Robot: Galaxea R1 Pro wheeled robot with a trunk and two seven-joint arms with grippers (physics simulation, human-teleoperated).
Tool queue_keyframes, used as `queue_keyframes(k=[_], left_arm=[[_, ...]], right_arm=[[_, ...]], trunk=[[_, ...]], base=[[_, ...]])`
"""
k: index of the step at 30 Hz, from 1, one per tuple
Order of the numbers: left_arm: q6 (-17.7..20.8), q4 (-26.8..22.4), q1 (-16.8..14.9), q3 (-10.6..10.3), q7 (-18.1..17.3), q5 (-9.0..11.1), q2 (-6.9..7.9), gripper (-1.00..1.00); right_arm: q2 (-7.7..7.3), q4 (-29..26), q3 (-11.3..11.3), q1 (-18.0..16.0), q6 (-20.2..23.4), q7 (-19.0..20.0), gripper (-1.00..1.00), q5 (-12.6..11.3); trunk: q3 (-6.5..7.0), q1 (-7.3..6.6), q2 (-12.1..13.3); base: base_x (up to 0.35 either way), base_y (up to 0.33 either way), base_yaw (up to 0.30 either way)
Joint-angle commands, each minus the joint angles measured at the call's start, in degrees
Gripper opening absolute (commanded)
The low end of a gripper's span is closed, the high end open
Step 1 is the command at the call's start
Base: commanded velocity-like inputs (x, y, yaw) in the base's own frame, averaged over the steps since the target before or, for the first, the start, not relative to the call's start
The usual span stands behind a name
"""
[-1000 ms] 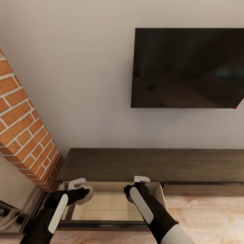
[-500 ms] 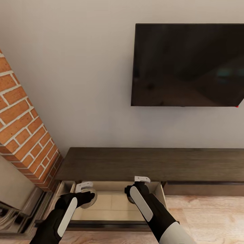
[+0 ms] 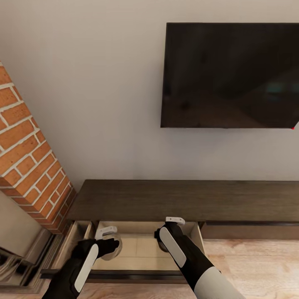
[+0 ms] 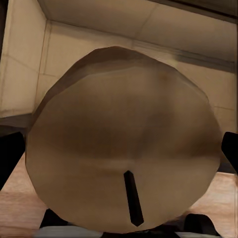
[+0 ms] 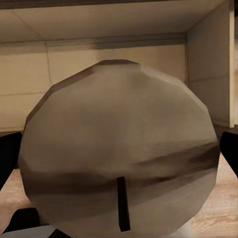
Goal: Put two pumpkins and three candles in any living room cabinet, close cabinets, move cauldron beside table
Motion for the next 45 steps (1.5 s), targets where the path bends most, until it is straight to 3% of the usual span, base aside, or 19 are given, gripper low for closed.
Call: queue_keyframes(k=[1, 19, 45], left_arm=[[0.1, 0.1, 0.0, 0.0, 0.1, -0.3, -0.13, -1.0], [0.1, 0.9, 0.0, 0.0, 0.1, -0.4, -0.63, -1.0], [0.4, 0.9, 0.0, 0.2, -0.3, 0.1, -0.58, -1.0]], right_arm=[[0.0, 0.0, 0.0, 0.0, 0.0, -0.1, -1.0, 0.0], [0.0, 0.2, 0.0, -0.1, 0.5, 0.1, -1.0, 0.0], [0.0, 0.2, 0.0, -0.1, 1.4, 0.3, -1.0, 0.0]], trunk=[[-0.18, 0.22, -0.4], [-3.41, 4.18, -7.6], [-3.41, 4.18, -7.6]], base=[[0.0, 0.0, 0.0], [0.0, 0.0, 0.0], [0.027, 0.025, 0.0]])
